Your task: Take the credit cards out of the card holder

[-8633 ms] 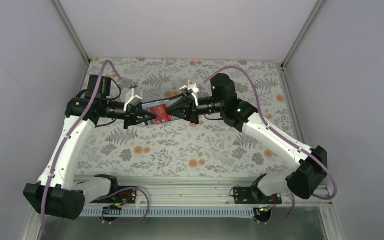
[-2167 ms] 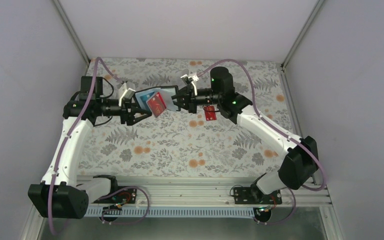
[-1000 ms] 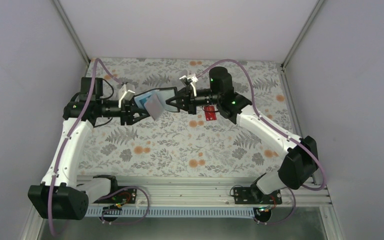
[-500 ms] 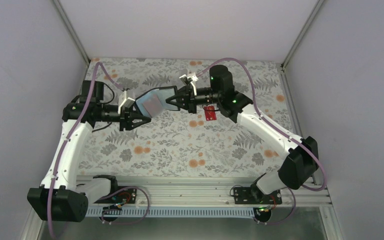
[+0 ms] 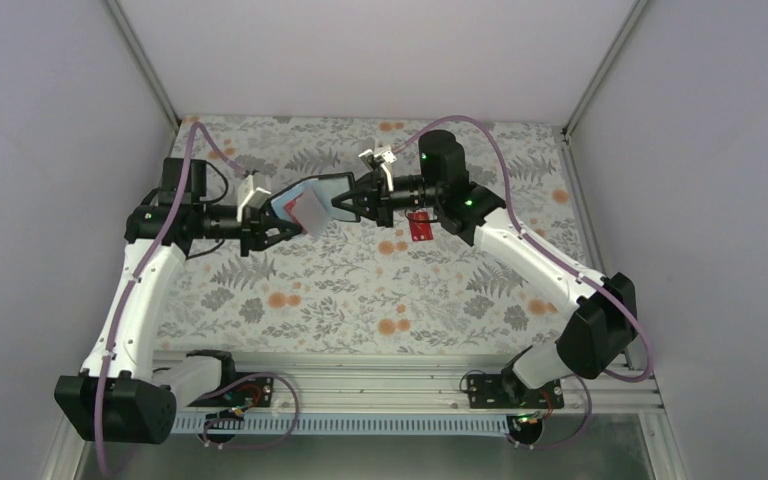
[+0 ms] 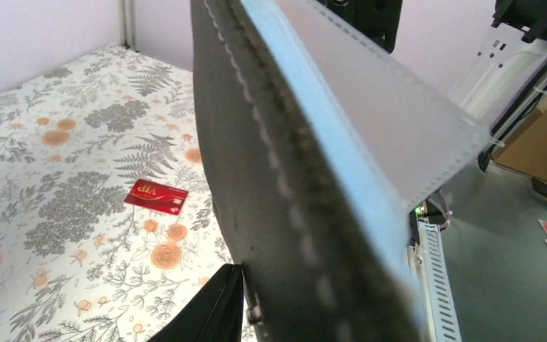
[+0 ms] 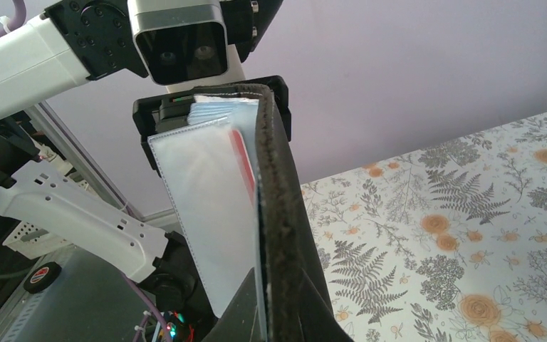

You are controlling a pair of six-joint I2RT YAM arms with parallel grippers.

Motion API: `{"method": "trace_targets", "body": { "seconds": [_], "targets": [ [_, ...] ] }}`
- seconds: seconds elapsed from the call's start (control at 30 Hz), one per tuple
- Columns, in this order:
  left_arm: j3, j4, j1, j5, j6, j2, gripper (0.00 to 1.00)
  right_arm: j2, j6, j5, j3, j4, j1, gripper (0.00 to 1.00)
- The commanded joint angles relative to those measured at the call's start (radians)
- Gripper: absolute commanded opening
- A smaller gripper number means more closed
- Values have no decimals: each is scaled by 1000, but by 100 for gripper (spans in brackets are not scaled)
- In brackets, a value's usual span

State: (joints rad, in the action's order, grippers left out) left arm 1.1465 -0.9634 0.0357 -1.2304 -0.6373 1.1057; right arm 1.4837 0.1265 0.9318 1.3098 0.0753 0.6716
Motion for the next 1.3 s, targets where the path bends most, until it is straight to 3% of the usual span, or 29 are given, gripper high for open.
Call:
{"method": "trace_targets", "body": {
  "seconds": [0.0,0.1,0.33,0.4,0.47,0.57,0.63,0.7,0.83,0.87,0.97,1.03,1.27],
  "targets": [
    [-13,85,2,30,78,-3,26,-11,-1,18,29,-21,4,4],
    [-20,121,1,79,123,0,25,-12,6,32,28,-29,3,4],
    [-20,154,1,137,165,0,3,6,-34,92,34,0,14,5],
    [-13,161,1,199,187,0,2,6,-43,-21,39,48,4,20],
    [-8,202,1,440,261,7,2,-10,24,-185,11,53,-60,32],
    [-14,256,11,1076,319,57,2,-26,167,-331,-34,83,-194,32],
    [-17,273,59,1467,303,109,2,-35,191,-468,-44,123,-213,32],
    [-23,281,101,1598,290,130,2,-45,187,-419,-67,100,-199,32],
    [4,253,114,1482,314,143,2,-78,70,-266,-94,-18,-39,29],
    [22,227,112,1349,322,146,3,-84,44,-208,-102,-59,10,29],
    [69,131,112,780,286,147,3,-62,51,-23,-109,-211,94,29],
    [100,87,112,570,265,146,2,-32,99,-5,-95,-257,103,27],
    [91,43,110,317,177,119,2,85,186,-126,-40,-236,96,22]
  ]
}}
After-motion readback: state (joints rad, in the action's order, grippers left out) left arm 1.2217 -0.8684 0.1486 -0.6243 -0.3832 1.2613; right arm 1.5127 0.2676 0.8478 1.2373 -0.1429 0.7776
